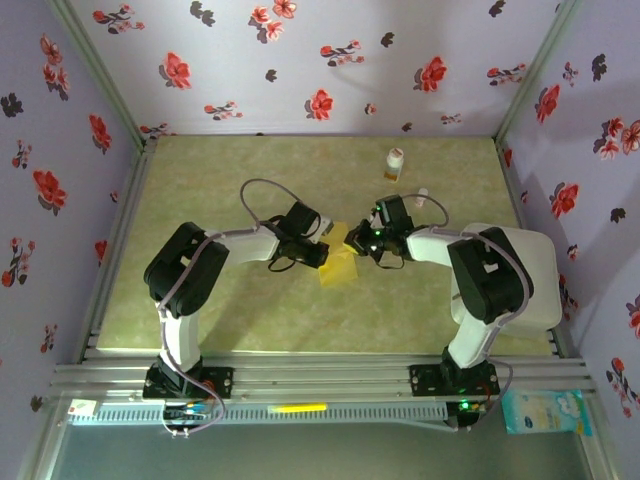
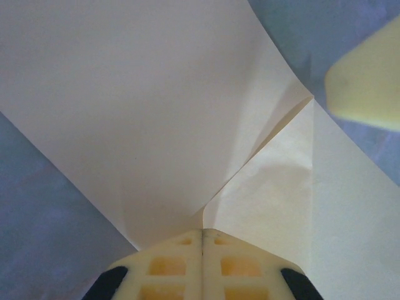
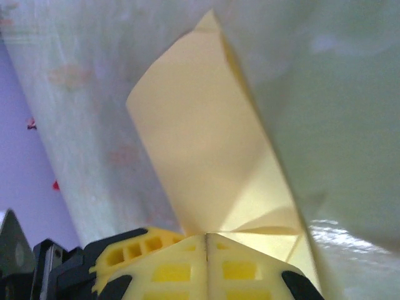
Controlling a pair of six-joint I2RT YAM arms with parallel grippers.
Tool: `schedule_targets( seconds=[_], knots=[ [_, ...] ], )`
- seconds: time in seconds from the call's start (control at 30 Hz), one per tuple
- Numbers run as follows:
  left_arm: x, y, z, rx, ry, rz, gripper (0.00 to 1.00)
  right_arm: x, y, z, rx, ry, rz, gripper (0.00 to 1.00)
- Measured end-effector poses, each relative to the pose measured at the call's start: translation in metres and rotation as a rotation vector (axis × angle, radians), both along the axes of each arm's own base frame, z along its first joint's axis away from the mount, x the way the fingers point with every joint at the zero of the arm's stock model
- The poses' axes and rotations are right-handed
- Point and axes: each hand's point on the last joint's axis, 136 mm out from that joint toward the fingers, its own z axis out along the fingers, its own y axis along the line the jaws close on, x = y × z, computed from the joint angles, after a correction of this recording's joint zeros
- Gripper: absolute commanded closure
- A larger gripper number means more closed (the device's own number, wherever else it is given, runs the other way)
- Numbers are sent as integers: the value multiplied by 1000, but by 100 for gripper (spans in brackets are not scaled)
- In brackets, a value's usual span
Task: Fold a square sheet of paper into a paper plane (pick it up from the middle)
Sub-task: Fold the triangle a second time at the center of the table.
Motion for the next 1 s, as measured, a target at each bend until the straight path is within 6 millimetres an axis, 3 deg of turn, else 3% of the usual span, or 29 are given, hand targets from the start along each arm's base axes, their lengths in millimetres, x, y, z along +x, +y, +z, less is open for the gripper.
schedule_targets(
  seconds=[0.37,0.57,0.73,0.83,1.0],
  knots=[
    [0,0,0,5,-3,-9,100,-11,18,-16,50,52,37,100],
    [0,0,0,6,-5,-11,100,-16,13,-33,22,89,24,100],
    [0,1,0,9,-5,-10,100,-16,12,-35,12,75,26,100],
    [1,1,0,8,-8,-8,92,-15,10,-35,1,63,28,100],
    [2,2,3,0,3,24,70,-15,10,-35,-12,47,37,100]
  ],
)
